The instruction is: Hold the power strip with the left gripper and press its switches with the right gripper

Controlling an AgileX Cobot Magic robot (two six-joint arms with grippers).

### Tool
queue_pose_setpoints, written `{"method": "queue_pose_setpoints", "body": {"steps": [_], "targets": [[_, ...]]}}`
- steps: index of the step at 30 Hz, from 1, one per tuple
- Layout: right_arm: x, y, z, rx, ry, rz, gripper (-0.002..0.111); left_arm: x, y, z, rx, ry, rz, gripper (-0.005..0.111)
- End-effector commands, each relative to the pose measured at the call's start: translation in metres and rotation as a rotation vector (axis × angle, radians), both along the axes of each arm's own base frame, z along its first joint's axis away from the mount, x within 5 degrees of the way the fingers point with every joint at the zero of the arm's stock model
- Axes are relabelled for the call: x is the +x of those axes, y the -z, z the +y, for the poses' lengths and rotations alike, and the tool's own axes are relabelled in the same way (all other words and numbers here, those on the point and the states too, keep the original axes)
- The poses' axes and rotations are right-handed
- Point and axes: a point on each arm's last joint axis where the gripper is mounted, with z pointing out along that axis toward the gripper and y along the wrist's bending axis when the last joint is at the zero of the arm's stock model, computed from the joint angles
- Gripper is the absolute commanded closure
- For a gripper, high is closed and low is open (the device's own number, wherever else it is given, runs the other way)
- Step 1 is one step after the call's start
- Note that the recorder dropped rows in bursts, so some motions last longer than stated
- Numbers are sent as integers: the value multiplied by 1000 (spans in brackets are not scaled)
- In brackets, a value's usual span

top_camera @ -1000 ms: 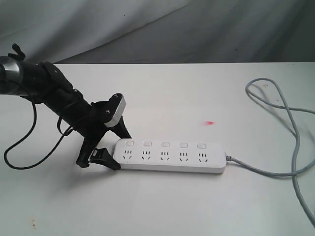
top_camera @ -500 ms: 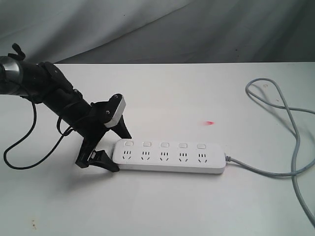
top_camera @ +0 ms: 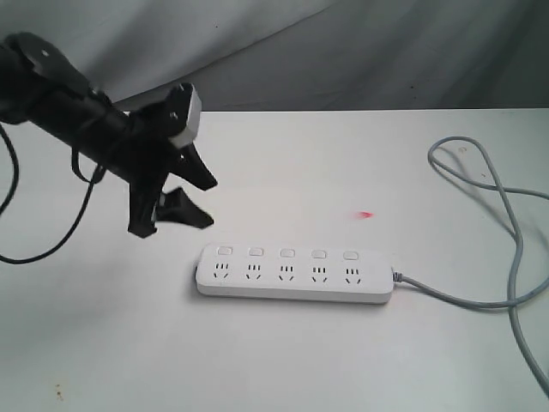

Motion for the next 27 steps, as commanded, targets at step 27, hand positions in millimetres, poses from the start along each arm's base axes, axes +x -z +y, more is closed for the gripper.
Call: {"method": "queue_pose_setpoints", "body": {"steps": [27], "targets": [[0,0,0,-6,5,-7,108,-184,-242,21,-665,-996,392,106]]}}
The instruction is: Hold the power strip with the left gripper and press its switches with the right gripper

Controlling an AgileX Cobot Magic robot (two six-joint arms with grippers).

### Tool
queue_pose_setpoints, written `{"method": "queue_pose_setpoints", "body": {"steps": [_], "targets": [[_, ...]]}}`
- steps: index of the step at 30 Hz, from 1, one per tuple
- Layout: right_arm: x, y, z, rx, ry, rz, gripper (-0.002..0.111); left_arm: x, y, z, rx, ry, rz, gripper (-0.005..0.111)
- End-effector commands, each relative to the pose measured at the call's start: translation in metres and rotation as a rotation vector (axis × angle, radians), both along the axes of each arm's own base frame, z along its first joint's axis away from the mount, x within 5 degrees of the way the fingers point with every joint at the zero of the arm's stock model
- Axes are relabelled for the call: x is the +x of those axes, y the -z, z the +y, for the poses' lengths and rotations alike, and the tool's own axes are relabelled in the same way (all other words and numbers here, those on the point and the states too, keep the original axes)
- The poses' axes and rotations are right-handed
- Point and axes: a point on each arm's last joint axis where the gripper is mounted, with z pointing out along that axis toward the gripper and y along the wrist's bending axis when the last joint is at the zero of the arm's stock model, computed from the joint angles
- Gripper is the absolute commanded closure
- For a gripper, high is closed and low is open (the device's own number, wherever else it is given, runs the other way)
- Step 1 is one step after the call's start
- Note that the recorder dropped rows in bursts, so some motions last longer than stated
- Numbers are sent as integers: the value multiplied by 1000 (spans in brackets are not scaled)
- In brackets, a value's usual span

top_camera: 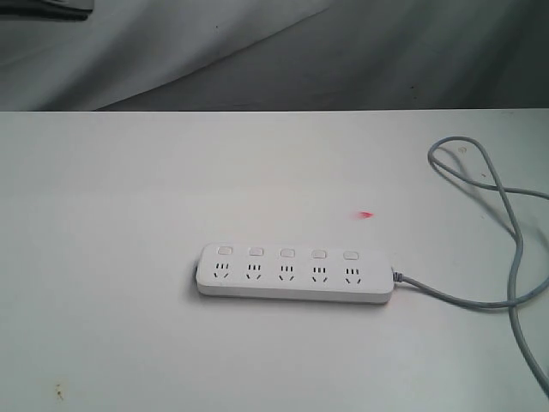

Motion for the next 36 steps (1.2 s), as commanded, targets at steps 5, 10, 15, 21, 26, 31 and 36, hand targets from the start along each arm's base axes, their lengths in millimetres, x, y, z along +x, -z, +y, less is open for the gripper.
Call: {"method": "queue_pose_setpoints", "body": {"steps": [5,10,15,21,26,31,36], "targets": [[0,0,0,-6,5,-7,108,-29,-23,5,-32,-43,-134,106],[0,0,0,-6,5,-7,108,-42,-58,27,261,-153,-643,106],[0,0,0,-4,5,-7,108,-71,-102,57,552,-461,-1116,106],[0,0,0,-4,5,-7,108,-103,-115,63,387,-556,-1176,106],[0,0,0,-4,5,-7,108,-116,-112,64,180,-575,-1048,106],[0,0,0,-4,5,-7,108,-127,-106,65,179,-561,-980,106],[0,0,0,-4,5,-7,108,-134,-92,67,229,-556,-941,106]]}}
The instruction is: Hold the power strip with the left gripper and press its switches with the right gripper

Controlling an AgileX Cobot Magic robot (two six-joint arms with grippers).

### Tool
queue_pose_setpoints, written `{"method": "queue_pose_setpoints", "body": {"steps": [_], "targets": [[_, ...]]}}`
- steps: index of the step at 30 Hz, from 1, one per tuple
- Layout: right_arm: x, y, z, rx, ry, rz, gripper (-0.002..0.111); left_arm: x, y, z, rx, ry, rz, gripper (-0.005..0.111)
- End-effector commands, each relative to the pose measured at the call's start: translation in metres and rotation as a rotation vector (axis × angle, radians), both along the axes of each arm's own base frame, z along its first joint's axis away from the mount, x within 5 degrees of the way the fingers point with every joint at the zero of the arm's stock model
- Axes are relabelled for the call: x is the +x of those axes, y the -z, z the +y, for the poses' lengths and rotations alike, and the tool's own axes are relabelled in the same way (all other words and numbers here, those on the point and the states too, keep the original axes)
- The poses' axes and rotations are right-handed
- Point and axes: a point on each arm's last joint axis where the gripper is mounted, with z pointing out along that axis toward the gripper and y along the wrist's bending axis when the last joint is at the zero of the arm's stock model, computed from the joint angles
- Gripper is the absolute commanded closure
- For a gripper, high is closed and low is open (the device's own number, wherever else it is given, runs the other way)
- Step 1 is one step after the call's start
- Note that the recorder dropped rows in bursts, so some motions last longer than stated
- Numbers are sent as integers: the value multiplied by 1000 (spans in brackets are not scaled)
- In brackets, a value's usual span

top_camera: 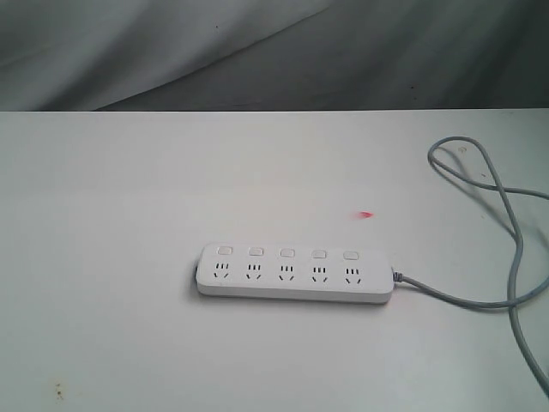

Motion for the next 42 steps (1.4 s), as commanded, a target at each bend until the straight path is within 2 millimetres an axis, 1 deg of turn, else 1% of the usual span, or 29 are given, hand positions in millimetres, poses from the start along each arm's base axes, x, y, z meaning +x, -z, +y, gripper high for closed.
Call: {"method": "queue_pose_setpoints", "body": {"steps": [1,2,5,8,10,16,21,28,32,35,42], "targets": [[0,0,0,-2,5,-7,108,-5,20,2,17,-13,49,106],[0,0,0,-2,5,-7,108,-5,27,2,23,-18,59,106],[0,0,0,-2,5,-7,108,-7,59,4,57,-43,84,106],[0,0,0,-2,5,-7,108,-12,94,5,86,-59,101,106],[0,0,0,-2,5,-7,108,-12,124,6,96,-59,150,106],[0,0,0,-2,5,-7,108,-14,193,6,116,-55,266,106],[0,0,0,3,5,-7,108,-18,238,6,128,-53,323,106],[0,0,0,3,5,-7,108,-27,278,8,149,-62,329,106],[0,0,0,3,5,-7,108,-29,300,10,191,-81,318,106],[0,0,0,3,5,-7,108,-25,312,10,216,-86,334,106],[0,0,0,3,5,-7,108,-21,334,8,200,-71,391,106]]}}
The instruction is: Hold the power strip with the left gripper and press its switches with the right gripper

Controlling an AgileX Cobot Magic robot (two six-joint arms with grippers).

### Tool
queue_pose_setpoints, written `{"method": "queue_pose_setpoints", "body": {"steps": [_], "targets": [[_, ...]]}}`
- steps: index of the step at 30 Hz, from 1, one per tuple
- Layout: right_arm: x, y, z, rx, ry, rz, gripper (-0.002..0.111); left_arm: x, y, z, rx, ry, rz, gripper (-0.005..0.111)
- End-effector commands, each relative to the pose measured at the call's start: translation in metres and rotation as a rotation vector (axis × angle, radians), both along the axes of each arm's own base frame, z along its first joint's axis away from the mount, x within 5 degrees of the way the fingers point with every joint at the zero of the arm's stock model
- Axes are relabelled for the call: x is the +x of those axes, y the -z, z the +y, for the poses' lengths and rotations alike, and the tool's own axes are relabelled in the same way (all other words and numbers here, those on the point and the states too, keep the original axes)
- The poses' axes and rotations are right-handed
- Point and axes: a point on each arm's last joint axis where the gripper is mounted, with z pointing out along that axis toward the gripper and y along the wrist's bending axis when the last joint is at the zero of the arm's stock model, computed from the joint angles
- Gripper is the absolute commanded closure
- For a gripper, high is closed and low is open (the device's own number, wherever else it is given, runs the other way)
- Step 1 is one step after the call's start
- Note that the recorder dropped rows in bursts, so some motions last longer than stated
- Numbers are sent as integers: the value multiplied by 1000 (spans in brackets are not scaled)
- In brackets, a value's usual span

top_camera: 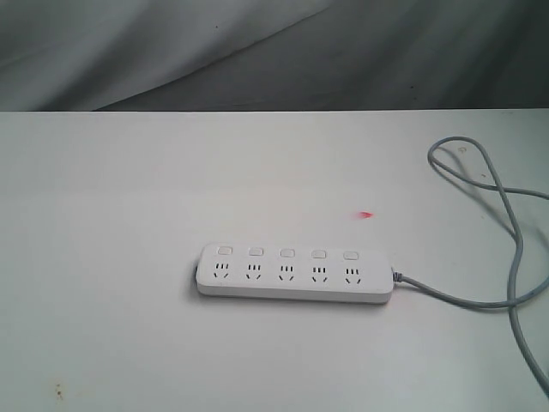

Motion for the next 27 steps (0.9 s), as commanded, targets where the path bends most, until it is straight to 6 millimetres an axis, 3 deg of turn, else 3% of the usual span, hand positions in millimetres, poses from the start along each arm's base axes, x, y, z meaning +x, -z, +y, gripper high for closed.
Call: {"method": "queue_pose_setpoints", "body": {"steps": [1,6,27], "targets": [[0,0,0,-3,6,-7,108,3,16,-1,-20,5,32,106],[0,0,0,-3,6,-7,108,4,34,-1,-16,4,87,106],[0,0,0,-1,6,-7,108,3,37,4,34,-73,123,106]]}}
